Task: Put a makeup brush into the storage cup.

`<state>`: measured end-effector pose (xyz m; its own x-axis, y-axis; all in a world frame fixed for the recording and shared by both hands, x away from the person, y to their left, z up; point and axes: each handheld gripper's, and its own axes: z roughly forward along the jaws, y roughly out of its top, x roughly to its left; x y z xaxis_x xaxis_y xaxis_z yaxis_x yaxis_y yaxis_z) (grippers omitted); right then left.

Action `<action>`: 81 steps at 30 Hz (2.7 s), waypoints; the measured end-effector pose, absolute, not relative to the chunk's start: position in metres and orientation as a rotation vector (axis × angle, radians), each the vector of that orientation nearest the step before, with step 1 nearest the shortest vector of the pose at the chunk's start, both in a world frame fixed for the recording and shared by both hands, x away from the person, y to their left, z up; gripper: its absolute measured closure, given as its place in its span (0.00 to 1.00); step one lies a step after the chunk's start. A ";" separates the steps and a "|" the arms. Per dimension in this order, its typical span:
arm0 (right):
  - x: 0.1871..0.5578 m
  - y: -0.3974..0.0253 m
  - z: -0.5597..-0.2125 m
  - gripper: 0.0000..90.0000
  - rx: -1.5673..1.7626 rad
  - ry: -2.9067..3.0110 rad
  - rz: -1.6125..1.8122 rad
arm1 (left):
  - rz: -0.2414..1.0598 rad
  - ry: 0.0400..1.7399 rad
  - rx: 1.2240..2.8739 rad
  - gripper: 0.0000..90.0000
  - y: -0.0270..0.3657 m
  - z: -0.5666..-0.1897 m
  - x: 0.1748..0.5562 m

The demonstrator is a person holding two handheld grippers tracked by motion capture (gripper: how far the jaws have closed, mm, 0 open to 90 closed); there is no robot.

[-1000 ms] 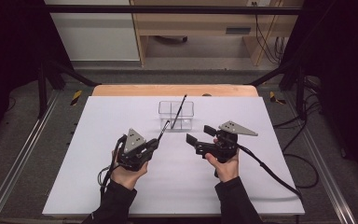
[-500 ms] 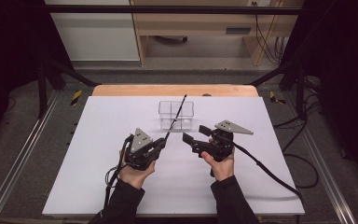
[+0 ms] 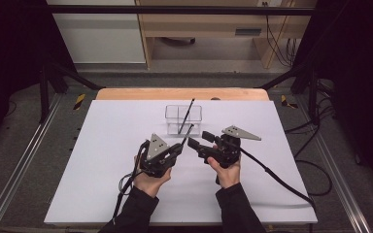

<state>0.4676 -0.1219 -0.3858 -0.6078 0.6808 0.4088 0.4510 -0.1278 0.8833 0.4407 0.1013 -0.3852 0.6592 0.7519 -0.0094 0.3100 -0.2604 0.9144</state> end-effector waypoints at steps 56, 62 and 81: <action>0.468 -0.118 -0.387 0.93 1.363 1.922 1.971 | 0.519 0.815 1.820 0.93 0.084 -0.385 0.436; 0.468 -0.118 -0.386 0.93 1.340 1.918 1.981 | 0.514 0.818 1.820 0.90 0.084 -0.383 0.437; 0.468 -0.123 -0.383 0.93 1.231 1.892 1.909 | 0.495 0.813 1.868 0.51 0.121 -0.373 0.439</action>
<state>0.4677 -0.1235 -0.3828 -0.6392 0.6471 0.4156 0.4098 -0.1707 0.8960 0.4391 0.1205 -0.3726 0.6906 0.7230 -0.0195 0.3144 -0.2759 0.9083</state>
